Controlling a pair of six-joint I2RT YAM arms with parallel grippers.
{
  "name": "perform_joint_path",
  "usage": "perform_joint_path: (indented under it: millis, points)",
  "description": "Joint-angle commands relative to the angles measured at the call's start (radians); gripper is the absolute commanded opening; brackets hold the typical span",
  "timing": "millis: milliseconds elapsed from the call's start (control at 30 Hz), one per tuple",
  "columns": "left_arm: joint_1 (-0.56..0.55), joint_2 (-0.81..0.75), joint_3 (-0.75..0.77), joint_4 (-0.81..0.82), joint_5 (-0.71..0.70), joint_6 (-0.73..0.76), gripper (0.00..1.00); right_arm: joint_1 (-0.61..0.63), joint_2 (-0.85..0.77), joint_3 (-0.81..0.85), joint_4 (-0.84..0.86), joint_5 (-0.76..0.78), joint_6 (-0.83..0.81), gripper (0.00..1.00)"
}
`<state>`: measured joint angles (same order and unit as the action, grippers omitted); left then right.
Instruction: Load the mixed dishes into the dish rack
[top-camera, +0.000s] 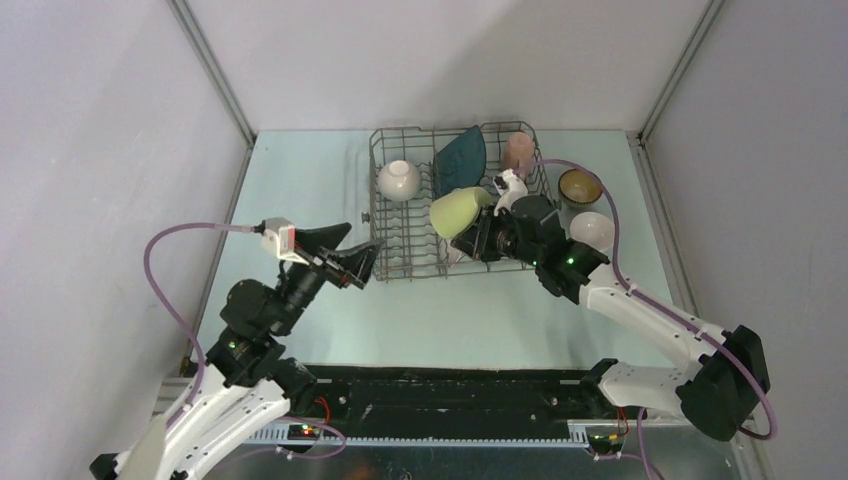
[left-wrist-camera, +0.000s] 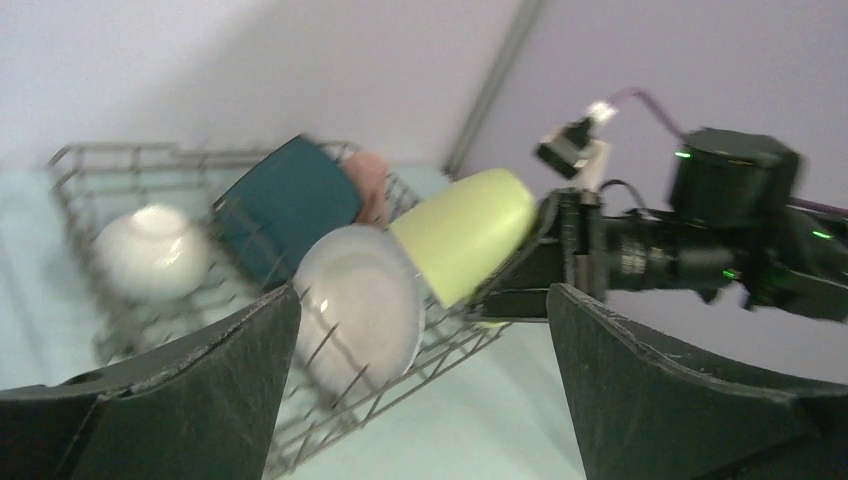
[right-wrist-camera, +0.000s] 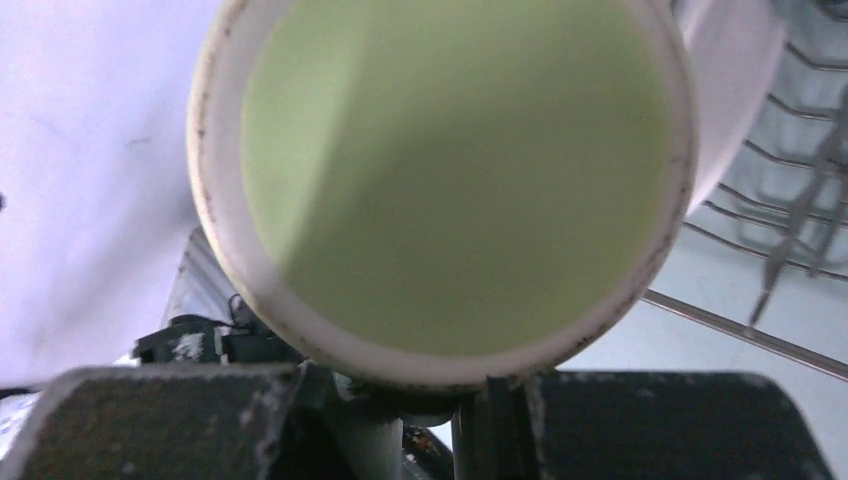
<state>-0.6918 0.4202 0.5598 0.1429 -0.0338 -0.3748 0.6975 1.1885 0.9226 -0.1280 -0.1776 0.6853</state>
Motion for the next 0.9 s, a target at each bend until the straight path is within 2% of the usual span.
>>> perform_joint_path:
  millis: [0, 67, 233, 367, 633, 867]
  points:
    - [-0.004, 0.040, 0.124, -0.412, -0.244, -0.043, 1.00, 0.058, -0.017, 0.102, -0.023, 0.193, -0.100, 0.00]
    - [-0.004, 0.050, 0.139, -0.471, -0.332, -0.071, 1.00, 0.083, 0.013, 0.154, -0.082, 0.290, -0.139, 0.00]
    - [-0.005, 0.041, 0.167, -0.605, -0.552, -0.116, 1.00, 0.110, 0.098, 0.240, -0.138, 0.335, -0.203, 0.00]
    - [-0.005, 0.020, 0.204, -0.721, -0.655, -0.119, 1.00, 0.153, 0.199, 0.348, -0.201, 0.394, -0.283, 0.00]
    - [-0.004, -0.050, 0.245, -0.827, -0.646, -0.086, 1.00, 0.221, 0.394, 0.598, -0.352, 0.392, -0.416, 0.00]
    - [-0.004, -0.130, 0.240, -0.863, -0.613, 0.026, 1.00, 0.220, 0.430, 0.614, -0.324, 0.402, -0.455, 0.00]
